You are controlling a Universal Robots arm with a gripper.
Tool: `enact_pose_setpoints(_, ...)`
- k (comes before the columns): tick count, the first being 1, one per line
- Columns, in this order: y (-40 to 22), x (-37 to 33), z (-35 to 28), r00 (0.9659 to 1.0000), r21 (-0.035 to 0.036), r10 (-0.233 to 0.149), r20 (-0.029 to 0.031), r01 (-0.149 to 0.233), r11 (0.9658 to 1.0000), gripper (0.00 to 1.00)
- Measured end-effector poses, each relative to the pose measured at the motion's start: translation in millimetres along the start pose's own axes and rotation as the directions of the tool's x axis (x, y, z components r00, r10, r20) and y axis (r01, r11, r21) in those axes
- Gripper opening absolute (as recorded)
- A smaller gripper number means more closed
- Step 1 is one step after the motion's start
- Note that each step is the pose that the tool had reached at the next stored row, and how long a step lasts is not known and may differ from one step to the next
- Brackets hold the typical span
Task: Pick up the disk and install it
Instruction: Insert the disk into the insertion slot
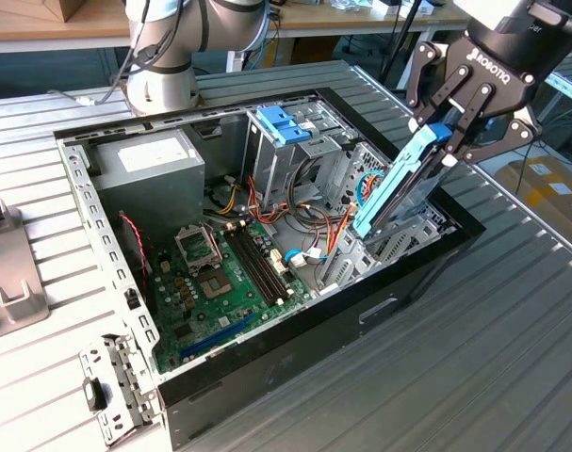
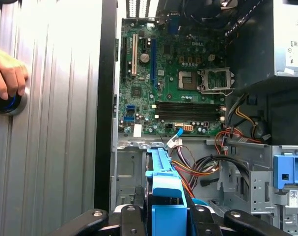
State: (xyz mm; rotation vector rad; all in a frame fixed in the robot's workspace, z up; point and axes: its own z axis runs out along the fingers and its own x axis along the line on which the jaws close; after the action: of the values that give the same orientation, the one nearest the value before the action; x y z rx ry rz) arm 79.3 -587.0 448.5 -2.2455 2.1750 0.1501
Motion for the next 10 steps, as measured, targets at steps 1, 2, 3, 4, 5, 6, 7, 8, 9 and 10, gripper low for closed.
enact_pose_setpoints(1,-0.4,0.1,1.1,1.0000,0.0000,0.000,0.0001,0.000,1.0000,0.37)
enact_pose_setpoints(2,-1.0,0.2,2.0,1.0000,0.0000,0.000,0.0000,0.000,1.0000,0.37)
enact_pose_setpoints(3,-1.3,0.3,2.8,1.0000,0.0000,0.000,0.0000,0.000,1.0000,0.37)
enact_pose_setpoints(4,-1.5,0.3,3.5,1.0000,0.0000,0.000,-0.0001,0.000,1.0000,0.37)
enact_pose_setpoints(5,-1.7,0.4,3.9,1.0000,0.0000,0.000,-0.0001,0.000,1.0000,0.37)
enact_pose_setpoints(6,-2.0,0.4,4.3,1.0000,0.0000,0.000,-0.0002,0.000,1.0000,0.37)
enact_pose_setpoints(7,-2.3,0.5,5.0,1.0000,0.0000,0.000,-0.0002,0.000,1.0000,0.37)
enact_pose_setpoints(8,-2.6,0.5,5.6,1.0000,0.0000,0.000,-0.0003,0.000,1.0000,0.37)
enact_pose_setpoints(9,-2.8,0.6,6.0,1.0000,0.0000,0.000,-0.0003,0.000,1.0000,0.37)
enact_pose_setpoints(10,-2.9,0.6,7.1,1.0000,0.0000,0.000,-0.0004,0.000,1.0000,0.37)
